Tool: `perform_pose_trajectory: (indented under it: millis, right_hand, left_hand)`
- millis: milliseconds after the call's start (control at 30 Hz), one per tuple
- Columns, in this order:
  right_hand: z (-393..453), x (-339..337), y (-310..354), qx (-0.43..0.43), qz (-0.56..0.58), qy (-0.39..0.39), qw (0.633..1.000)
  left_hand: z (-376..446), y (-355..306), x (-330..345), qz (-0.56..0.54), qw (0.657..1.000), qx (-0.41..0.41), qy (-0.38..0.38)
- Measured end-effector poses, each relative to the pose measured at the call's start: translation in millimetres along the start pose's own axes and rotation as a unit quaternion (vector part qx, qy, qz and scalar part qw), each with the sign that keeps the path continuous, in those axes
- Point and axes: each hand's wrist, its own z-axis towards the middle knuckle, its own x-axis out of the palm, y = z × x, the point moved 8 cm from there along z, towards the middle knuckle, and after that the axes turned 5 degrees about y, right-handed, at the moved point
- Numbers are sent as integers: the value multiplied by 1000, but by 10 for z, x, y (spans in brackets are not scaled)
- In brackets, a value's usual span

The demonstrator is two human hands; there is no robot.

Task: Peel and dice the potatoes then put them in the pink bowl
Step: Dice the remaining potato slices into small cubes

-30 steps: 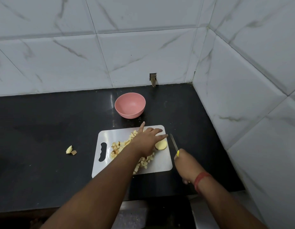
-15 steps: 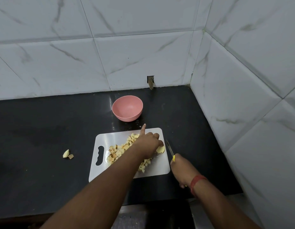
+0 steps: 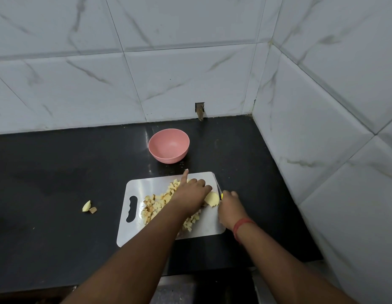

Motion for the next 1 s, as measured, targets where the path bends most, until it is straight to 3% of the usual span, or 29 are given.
perform_pose_trajectory:
  millis: [533, 1000]
  right_hand:
    - [387, -32, 148, -47, -49, 32, 997]
    - [466, -101, 26, -34, -37, 48, 998]
  left_hand:
    - [38, 26, 72, -32, 998, -32, 49]
    - [-6, 42, 119, -82, 994, -49, 44]
